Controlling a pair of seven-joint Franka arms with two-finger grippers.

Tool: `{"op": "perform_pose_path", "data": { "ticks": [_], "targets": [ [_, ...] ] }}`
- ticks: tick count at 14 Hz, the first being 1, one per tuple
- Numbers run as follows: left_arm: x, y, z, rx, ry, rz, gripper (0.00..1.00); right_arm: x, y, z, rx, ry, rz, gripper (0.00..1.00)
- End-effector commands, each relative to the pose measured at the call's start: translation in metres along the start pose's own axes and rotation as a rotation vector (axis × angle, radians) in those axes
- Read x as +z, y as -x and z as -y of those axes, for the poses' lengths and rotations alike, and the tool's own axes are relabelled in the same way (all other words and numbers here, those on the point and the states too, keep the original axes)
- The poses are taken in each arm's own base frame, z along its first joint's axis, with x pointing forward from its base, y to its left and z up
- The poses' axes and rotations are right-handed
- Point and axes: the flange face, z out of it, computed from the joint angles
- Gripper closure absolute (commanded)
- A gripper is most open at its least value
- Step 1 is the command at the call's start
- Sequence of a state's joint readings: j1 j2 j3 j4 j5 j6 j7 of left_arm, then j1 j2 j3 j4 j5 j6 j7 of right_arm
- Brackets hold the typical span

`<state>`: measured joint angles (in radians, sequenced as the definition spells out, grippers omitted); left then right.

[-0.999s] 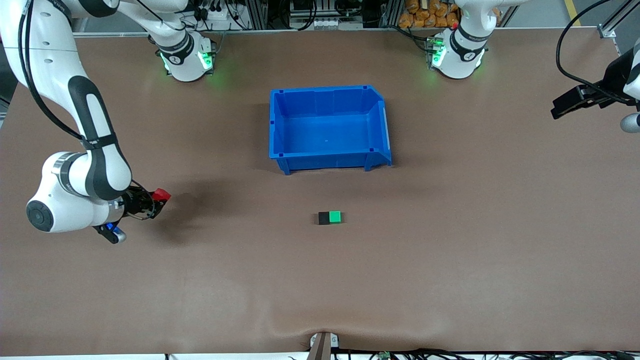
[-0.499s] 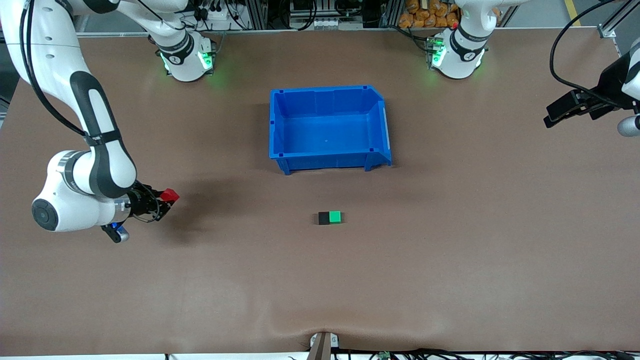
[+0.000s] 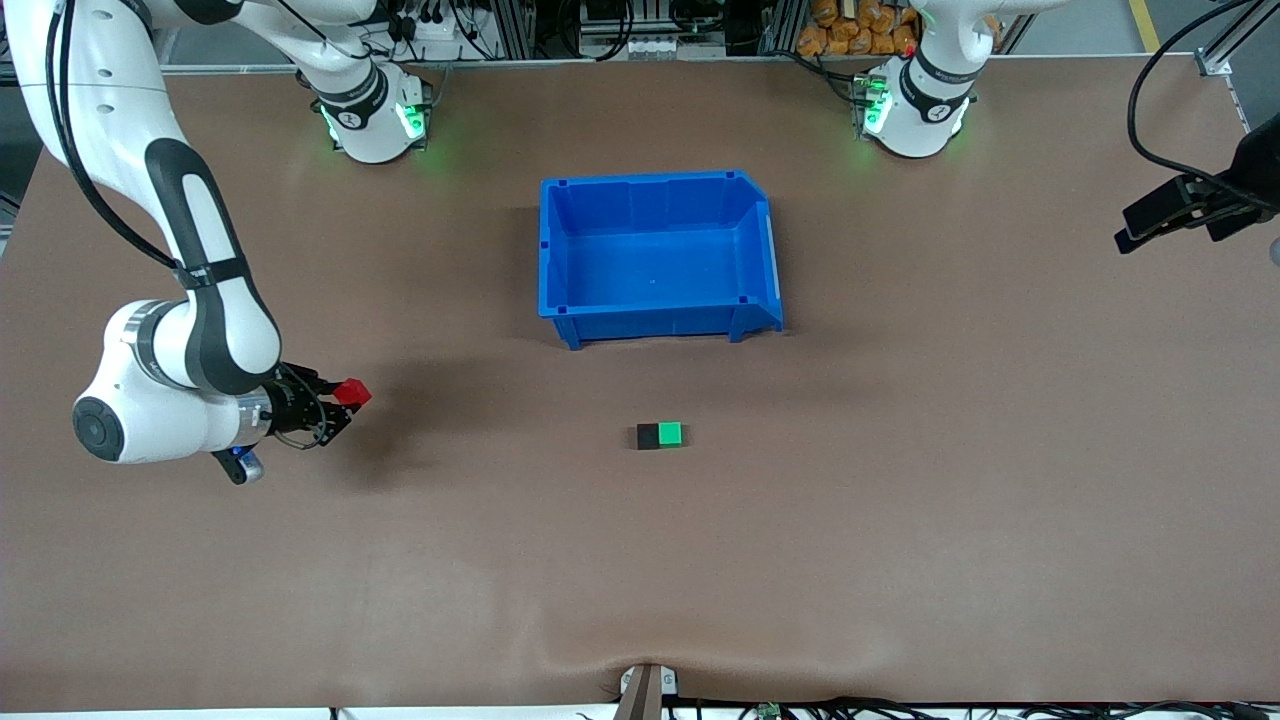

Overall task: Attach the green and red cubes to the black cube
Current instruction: 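Lift the red cube with the right gripper toward the black cube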

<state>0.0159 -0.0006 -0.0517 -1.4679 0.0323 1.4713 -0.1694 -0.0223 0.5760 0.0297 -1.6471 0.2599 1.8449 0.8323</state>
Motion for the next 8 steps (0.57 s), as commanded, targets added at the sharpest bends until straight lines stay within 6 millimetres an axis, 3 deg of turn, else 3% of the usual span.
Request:
{"op": "perform_pose_path", "data": {
  "ticks": [1, 8],
  "targets": [
    [-0.003, 0.010, 0.000, 0.019, 0.017, 0.002, 0.00, -0.006, 0.014, 0.005, 0.052, -0.021, 0.016, 1.00],
    [-0.004, 0.011, -0.001, 0.026, 0.016, 0.010, 0.00, -0.006, 0.042, 0.030, 0.130, -0.055, 0.023, 1.00]
  ]
}}
